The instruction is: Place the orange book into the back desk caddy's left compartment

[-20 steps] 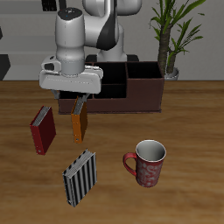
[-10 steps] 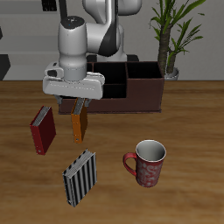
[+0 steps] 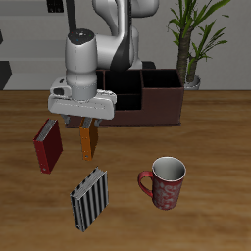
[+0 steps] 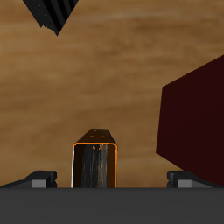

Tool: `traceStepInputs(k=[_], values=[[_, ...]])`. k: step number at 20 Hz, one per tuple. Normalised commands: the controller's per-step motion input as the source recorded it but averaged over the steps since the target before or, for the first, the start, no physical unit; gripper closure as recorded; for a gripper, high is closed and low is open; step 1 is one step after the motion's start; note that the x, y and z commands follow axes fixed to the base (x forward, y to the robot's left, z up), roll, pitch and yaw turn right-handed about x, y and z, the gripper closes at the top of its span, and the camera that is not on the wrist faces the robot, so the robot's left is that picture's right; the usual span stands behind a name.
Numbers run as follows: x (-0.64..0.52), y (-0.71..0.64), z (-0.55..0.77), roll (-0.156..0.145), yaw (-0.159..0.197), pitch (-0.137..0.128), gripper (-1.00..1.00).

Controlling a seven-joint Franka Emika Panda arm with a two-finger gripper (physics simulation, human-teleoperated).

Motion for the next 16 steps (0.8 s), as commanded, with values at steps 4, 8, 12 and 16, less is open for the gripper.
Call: traceStepInputs(k=[4,8,12,16], values=[[-0.01,0.1,-0.1,0.035,0.0,0.017,1.0],[0.01,0.05,-0.01,0.02,-0.005,0.005,1.0],[0.01,-0.01,0.09,0.011,-0.001,-0.014,1.0],[0.08,-0.05,0.38,0.002,-0.002,-0.027,1.0]])
